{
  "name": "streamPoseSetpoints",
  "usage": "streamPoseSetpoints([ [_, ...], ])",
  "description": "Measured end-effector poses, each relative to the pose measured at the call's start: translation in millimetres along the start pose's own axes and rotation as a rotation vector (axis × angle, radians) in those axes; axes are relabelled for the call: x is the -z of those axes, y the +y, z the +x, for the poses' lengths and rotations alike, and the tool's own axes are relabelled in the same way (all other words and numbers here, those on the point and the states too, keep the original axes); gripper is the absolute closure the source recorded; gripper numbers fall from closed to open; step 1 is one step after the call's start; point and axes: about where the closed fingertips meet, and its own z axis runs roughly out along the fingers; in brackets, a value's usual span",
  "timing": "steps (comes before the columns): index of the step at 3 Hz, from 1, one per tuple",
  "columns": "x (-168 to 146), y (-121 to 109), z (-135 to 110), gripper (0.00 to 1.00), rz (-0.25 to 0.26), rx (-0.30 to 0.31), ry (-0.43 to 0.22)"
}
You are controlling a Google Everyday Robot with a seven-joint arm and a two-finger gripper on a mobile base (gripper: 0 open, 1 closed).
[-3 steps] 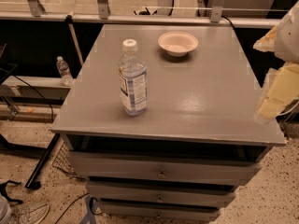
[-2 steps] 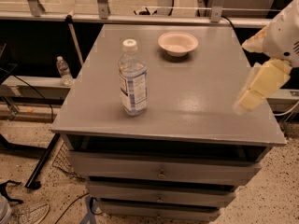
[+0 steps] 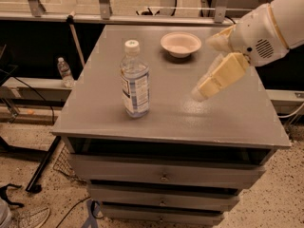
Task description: Knock blue plastic bottle over
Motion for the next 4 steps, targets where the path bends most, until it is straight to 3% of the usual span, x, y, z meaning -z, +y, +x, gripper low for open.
streamPoseSetpoints([
  [1, 0.0, 0.0, 0.0, 0.0, 0.0, 0.0, 0.0],
  [2, -32.6, 10.1, -11.2, 0.0, -0.028, 0.015, -0.036],
  [3, -93.4, 28.1, -32.6, 0.0, -0.069, 0.05, -0.095],
  [4, -118.9, 33.4, -42.5, 0.0, -0.076, 0.063, -0.127],
])
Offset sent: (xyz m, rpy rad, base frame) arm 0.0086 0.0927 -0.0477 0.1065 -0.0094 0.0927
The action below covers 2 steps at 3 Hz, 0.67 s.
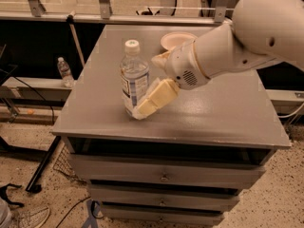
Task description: Knock blue plastic bottle over
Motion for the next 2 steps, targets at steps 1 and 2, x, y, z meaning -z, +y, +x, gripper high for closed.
streamPoseSetpoints([
  [1, -20.0, -4.0, -1.4, 0.14, 0.017, -0.011, -0.05],
  [2, -33.3, -9.8, -4.6, 0.31, 0.031, -0.026, -0.109],
])
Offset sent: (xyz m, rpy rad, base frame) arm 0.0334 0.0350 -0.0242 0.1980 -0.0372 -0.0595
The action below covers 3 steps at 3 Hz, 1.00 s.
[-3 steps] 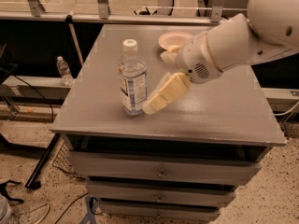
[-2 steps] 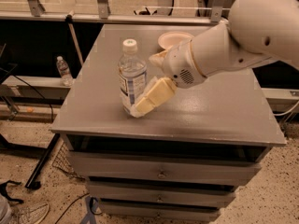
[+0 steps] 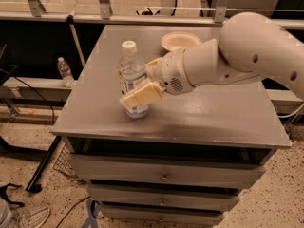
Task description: Knock blue plastic bottle over
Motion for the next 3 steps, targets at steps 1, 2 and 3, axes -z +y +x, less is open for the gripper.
streamPoseSetpoints([
  [1, -12.3, -3.0, -5.9, 0.55, -0.004, -0.007, -0.056],
  [2, -16.0, -8.2, -15.3, 0.86, 0.003, 0.006, -0.08],
  [3, -10.5, -16.8, -19.3, 1.0, 0.029, 0.021, -0.077],
])
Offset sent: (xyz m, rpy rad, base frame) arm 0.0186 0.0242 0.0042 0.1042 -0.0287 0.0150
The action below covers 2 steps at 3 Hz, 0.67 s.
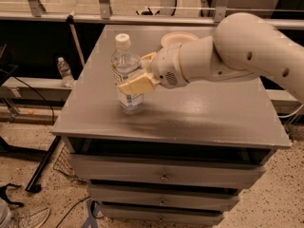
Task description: Knock blue plastic bottle over
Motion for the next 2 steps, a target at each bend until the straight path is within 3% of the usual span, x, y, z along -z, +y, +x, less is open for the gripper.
streamPoseSetpoints([
  [1, 6.6, -15.2, -10.1, 1.0, 0.066, 0.058, 0.137],
  [2, 3.4, -27.0, -4.5, 1.0, 0.097, 0.096, 0.285],
])
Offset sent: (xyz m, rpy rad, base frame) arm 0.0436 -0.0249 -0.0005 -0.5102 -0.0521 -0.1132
